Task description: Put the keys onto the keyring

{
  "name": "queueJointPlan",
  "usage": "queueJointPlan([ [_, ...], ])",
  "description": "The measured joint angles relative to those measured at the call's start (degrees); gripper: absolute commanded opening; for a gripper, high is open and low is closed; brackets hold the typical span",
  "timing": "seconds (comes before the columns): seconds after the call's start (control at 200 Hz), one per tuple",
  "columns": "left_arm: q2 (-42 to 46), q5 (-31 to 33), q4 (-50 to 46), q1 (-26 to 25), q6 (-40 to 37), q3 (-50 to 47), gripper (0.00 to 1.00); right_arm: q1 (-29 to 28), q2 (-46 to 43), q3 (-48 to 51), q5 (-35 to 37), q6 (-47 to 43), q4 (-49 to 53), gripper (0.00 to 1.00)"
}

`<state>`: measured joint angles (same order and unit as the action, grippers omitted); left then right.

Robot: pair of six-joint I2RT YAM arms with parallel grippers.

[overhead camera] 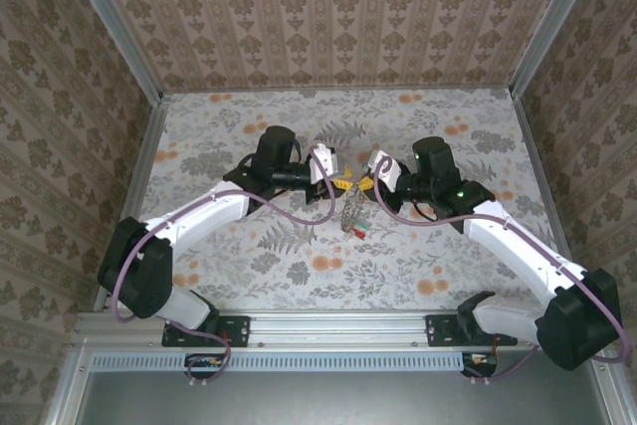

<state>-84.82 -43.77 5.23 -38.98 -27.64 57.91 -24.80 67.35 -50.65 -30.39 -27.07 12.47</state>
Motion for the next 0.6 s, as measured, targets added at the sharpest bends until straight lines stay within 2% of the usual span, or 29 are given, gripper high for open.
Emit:
queueJointPlan([
  [0.6, -1.62, 1.44, 1.11, -0.28, 1.55, 0.02, 0.28, 0.0, 0.0, 0.0, 0.02, -0.2, 0.24, 0.0],
])
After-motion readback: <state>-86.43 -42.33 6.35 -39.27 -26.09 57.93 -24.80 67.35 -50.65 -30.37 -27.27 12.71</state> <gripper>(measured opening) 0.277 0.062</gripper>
